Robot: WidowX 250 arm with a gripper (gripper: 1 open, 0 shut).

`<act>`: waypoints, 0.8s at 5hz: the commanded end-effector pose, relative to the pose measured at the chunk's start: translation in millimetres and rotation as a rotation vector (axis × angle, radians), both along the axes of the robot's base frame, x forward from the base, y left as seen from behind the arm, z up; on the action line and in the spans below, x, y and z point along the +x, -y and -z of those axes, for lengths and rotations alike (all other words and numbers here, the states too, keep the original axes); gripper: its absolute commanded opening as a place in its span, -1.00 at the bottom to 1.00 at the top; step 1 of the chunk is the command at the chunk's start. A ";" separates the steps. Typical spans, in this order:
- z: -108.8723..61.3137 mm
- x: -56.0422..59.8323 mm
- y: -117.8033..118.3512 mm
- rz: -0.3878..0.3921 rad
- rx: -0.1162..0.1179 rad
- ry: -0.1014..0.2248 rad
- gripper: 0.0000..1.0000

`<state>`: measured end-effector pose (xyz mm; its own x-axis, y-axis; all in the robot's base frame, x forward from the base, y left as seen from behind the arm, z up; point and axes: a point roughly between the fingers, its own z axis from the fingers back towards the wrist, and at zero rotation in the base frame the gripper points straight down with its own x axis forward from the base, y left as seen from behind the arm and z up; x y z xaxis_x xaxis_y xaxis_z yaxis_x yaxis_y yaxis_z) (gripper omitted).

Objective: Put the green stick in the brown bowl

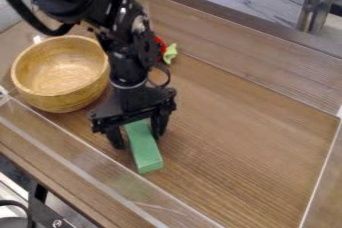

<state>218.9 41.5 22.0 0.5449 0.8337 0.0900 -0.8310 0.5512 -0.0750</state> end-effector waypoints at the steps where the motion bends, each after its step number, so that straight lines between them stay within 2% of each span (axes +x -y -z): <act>1: -9.5 14.6 -7.2 -0.008 0.005 0.028 1.00; 3: -24.7 19.1 -26.6 -0.037 -0.004 0.006 1.00; 4: -10.9 19.5 -18.8 0.013 -0.010 -0.008 1.00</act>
<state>232.6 59.5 27.2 0.5534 0.8309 0.0568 -0.8292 0.5561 -0.0561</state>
